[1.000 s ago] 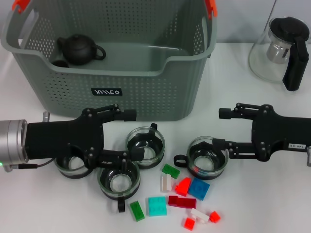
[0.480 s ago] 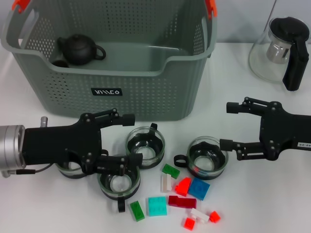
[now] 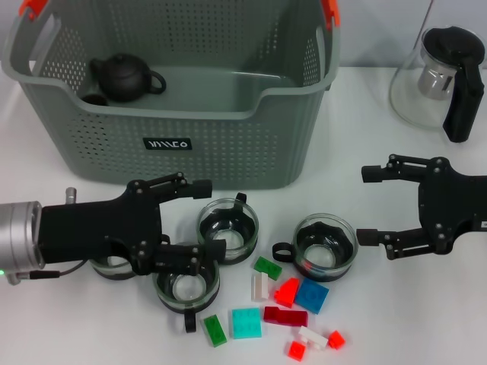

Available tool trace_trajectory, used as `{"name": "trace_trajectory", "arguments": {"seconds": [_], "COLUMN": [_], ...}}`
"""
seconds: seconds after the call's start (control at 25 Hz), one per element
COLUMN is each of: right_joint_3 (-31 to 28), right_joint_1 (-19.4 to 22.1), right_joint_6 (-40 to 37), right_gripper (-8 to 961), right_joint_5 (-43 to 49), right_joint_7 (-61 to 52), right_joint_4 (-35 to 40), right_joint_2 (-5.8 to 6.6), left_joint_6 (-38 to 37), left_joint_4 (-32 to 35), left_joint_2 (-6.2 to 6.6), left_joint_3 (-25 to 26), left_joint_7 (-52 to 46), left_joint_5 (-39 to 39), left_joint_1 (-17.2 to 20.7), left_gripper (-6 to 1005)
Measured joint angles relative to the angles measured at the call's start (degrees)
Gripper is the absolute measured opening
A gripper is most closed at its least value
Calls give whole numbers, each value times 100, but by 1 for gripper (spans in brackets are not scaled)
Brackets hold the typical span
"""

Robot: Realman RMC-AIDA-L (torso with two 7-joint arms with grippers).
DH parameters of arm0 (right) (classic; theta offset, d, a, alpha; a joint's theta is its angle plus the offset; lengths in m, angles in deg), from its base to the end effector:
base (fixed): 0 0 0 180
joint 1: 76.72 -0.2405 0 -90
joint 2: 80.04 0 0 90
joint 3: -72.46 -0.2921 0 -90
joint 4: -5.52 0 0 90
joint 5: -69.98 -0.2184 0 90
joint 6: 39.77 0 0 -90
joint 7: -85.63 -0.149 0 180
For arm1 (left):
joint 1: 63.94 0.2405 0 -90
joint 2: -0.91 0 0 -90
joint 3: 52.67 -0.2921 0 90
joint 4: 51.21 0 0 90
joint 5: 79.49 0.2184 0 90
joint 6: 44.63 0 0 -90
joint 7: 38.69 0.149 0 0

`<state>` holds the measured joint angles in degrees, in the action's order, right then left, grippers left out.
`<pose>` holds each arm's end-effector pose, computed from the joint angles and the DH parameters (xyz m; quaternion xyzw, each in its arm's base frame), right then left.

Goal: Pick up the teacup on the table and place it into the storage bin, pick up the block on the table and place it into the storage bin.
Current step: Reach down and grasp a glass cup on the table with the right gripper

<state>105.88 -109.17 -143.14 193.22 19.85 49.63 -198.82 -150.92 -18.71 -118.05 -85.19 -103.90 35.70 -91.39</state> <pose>0.2763 0.3419 0.0031 -0.9711 0.0418 0.2191 0.0852 -0.2926 0.3014 -0.0176 -0.9307 -0.1287 -0.3359 0.0660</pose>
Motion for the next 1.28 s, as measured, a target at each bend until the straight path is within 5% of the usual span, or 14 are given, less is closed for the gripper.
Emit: {"name": "trace_trajectory", "arguments": {"seconds": [0.56,1.28], "right_joint_3": [200,1545], "right_joint_1": [-30,-315], "right_joint_6": [104,-86], "right_gripper": [948,948], "right_joint_5": [73,837], "right_joint_7": [-399,-1564], "right_joint_4": [197,1558], "right_joint_2": [-15,-80], "left_joint_6": [12,111], "left_joint_4": [-8,-7], "left_joint_2": [-49,-105], "left_joint_3": [85,163], "left_joint_7": [-6,0], "left_joint_5": [-14,-27], "left_joint_1": [93,116], "left_gripper": [934,934]}}
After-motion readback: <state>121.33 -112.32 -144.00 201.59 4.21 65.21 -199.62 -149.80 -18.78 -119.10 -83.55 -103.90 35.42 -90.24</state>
